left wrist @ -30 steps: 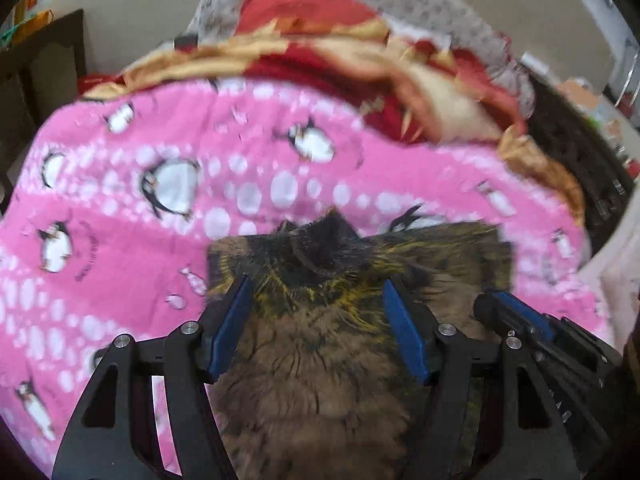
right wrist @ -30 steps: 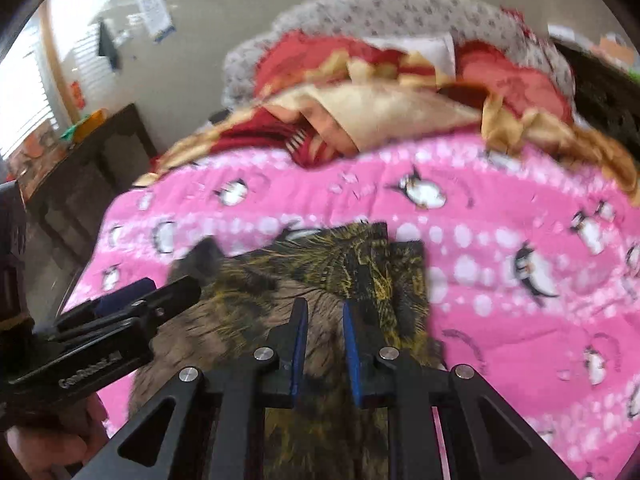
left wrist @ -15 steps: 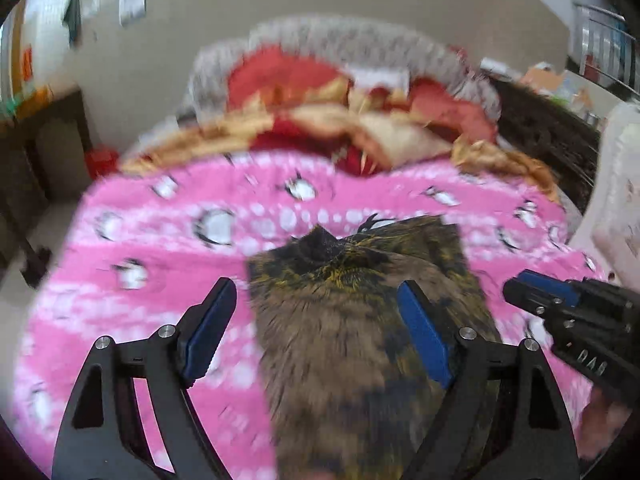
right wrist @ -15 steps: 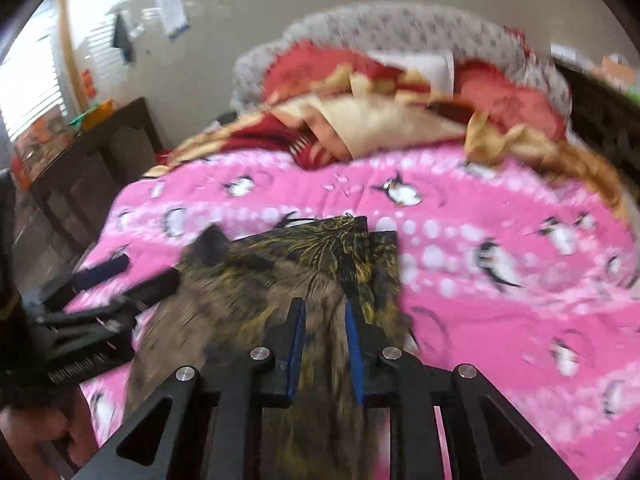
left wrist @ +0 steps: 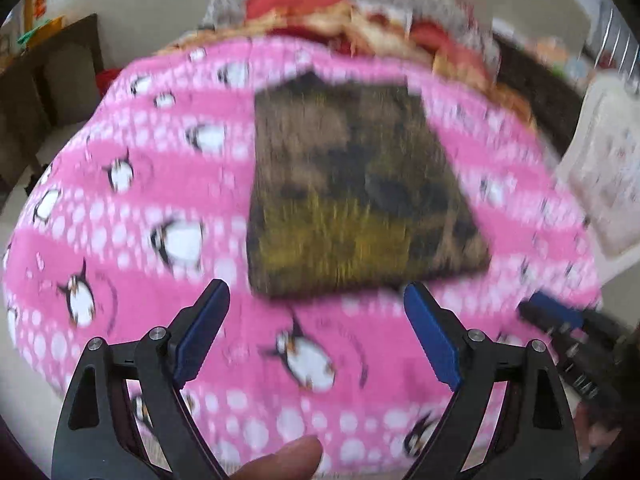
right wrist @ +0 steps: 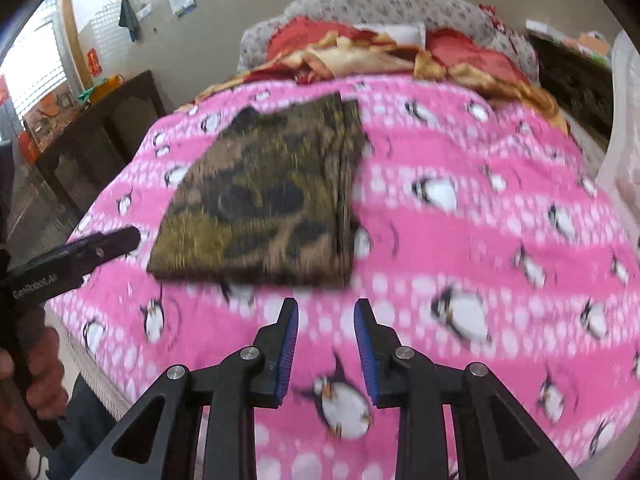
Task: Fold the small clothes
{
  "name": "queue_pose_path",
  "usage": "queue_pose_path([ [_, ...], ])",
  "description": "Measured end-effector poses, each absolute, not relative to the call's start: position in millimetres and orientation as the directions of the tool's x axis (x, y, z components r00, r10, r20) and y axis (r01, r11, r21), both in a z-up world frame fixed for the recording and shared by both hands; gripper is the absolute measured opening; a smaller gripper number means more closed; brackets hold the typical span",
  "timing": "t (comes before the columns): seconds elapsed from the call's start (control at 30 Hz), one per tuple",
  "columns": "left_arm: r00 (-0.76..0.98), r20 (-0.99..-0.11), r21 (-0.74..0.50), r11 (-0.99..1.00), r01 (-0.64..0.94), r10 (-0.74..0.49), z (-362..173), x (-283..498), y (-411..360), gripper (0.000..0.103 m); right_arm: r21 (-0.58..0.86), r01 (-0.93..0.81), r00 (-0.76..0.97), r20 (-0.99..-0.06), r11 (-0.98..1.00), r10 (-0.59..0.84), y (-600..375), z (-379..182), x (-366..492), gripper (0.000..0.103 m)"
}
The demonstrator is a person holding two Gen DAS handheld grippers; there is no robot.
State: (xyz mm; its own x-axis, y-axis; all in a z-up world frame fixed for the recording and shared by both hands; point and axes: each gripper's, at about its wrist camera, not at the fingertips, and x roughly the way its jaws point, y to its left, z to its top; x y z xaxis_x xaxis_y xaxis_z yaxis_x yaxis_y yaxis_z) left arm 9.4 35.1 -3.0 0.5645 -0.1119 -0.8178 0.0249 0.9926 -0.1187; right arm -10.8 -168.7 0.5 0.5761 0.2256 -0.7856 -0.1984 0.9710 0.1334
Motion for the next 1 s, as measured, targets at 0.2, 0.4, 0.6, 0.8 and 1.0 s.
queue_pose_path([
  [0.2,0.481,-0.875,-0.06,0.998,0.012,-0.058,-14.8,2.5,9.4,0.089,0.128,-0.181,0.583,-0.785,0.975,0.211,-172.2,2.5,-21.7,0.027],
  [0.4,0.495,-0.867,-0.061,0.998,0.004,-0.055,-6.4,2.3,5.9,0.089,0.133,-0.186,0.611,-0.76,0.973,0.221,-172.8,18.2,-31.0,0.027],
  [0.6,0.496,-0.866,-0.075,0.997,-0.004,-0.063,-6.1,7.9,11.7,0.089,0.129,-0.193,0.611,-0.76,0.973,0.222,-170.1,22.5,-32.3,0.027],
  [0.8,0.493,-0.867,-0.09,0.996,-0.01,-0.073,-9.2,11.0,17.2,0.089,0.118,-0.209,0.61,-0.76,0.971,0.223,-161.9,26.0,-33.0,0.027],
  [1.0,0.529,-0.843,-0.112,0.994,0.007,-0.099,-5.5,5.0,18.6,0.089,0.101,-0.219,0.601,-0.77,0.971,0.215,-155.7,25.4,-33.5,0.027],
])
